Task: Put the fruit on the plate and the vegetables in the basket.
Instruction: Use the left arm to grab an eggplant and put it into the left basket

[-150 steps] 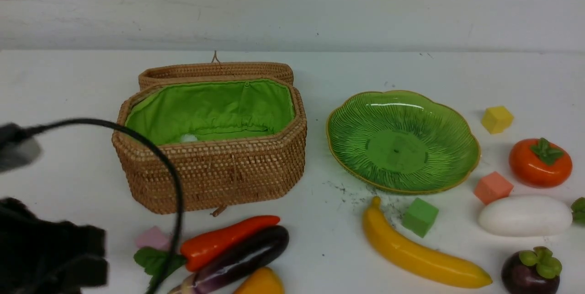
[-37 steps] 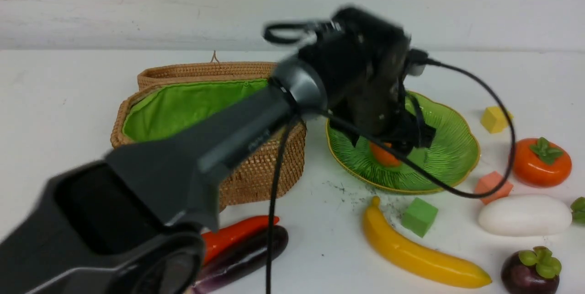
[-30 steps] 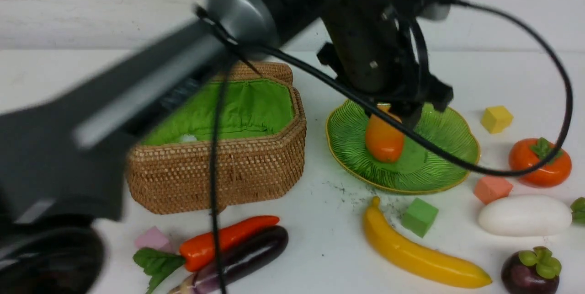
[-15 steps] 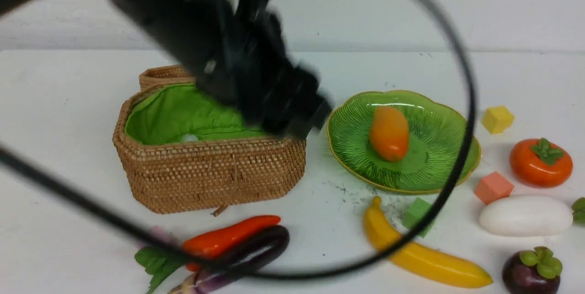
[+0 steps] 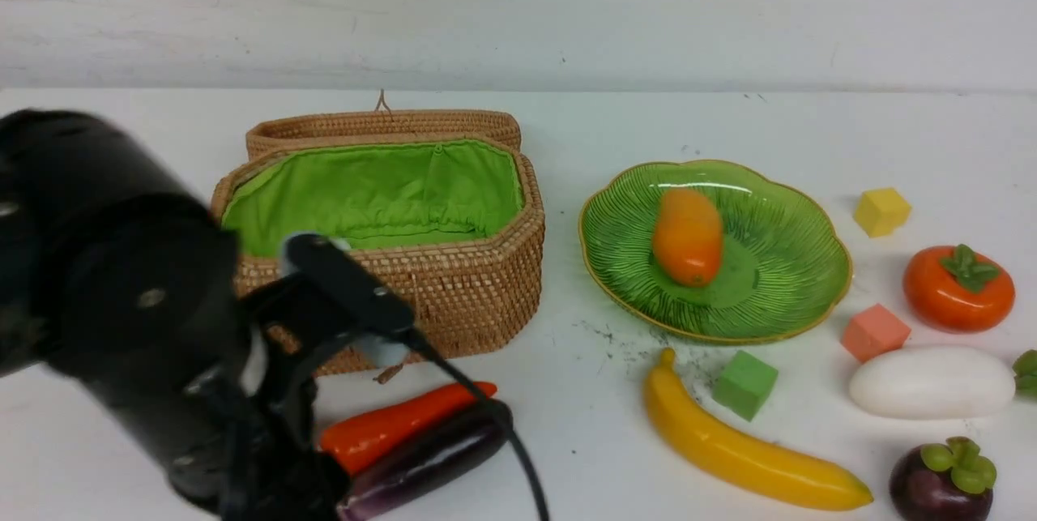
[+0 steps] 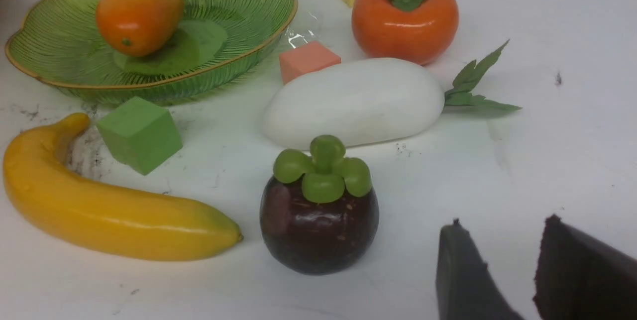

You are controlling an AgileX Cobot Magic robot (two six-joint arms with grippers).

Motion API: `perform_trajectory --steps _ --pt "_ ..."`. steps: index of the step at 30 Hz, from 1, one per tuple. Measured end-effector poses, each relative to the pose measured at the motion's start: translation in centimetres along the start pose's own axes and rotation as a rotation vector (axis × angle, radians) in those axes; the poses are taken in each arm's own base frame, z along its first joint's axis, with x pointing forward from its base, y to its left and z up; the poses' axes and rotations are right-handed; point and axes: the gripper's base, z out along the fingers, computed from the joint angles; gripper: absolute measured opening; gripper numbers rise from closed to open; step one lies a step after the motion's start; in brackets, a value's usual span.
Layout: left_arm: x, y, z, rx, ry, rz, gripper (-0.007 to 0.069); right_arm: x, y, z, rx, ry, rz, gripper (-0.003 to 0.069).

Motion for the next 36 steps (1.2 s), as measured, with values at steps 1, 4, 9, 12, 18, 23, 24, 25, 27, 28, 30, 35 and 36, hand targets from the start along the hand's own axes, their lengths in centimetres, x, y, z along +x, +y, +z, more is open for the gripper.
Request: perform_trajectory --steps 1,4,9,12,18,23,24,25,27,28,30,35,36 --pt "0.1 0.0 0.1 0.003 0.004 -0.004 0.0444 0.0 0.0 0.0 0.0 0.0 0.0 0.0245" --pt "0.6 -0.2 0.7 0.055 0.014 -0.039 0.0444 0.0 0.0 0.0 0.0 0.0 0.0 0.0245" --pt "-0.1 -0.6 0.9 0.094 -0.046 -0.065 0.0444 0.0 0.0 0.0 0.0 0.0 0.0 0.0245" --pt "-0.7 -0.6 1.1 0.095 -0.096 -0.069 0.0454 0.0 0.0 0.0 0.0 -0.001 0.0 0.0245" --pt "-1.3 -0.6 2.7 0.089 -0.056 -0.064 0.0524 0.0 0.0 0.0 0.0 -0.001 0.0 0.0245" --pt "-2.4 -0.3 4.2 0.046 -0.089 -0.032 0.0573 0.0 0.0 0.0 0.0 -0.002 0.0 0.0245" --pt "-2.8 -0.2 4.5 0.035 -0.109 -0.014 0.0577 0.0 0.0 0.0 0.0 -0.002 0.0 0.0245" --pt "-3.1 -0.1 4.9 0.025 -0.123 0.006 0.0579 0.0 0.0 0.0 0.0 -0.002 0.0 0.0245" --pt "-3.6 -0.1 5.3 0.012 -0.133 0.04 0.058 0.0 0.0 0.0 0.0 -0.002 0.0 0.0245" --pt "-3.9 -0.1 5.7 0.01 -0.125 0.056 0.058 0.0 0.0 0.0 0.0 -0.002 0.0 0.0245" --pt "-4.5 0.0 6.1 0.007 -0.115 0.068 0.058 0.0 0.0 0.0 0.0 -0.002 0.0 0.0245" --pt "-6.7 0.0 8.3 0.007 -0.055 0.088 0.058 0.0 0.0 0.0 0.0 -0.002 0.0 0.0245" --pt "-6.8 -0.1 8.5 0.008 -0.051 0.089 0.058 0.0 0.0 0.0 0.0 -0.002 0.0 0.0245"
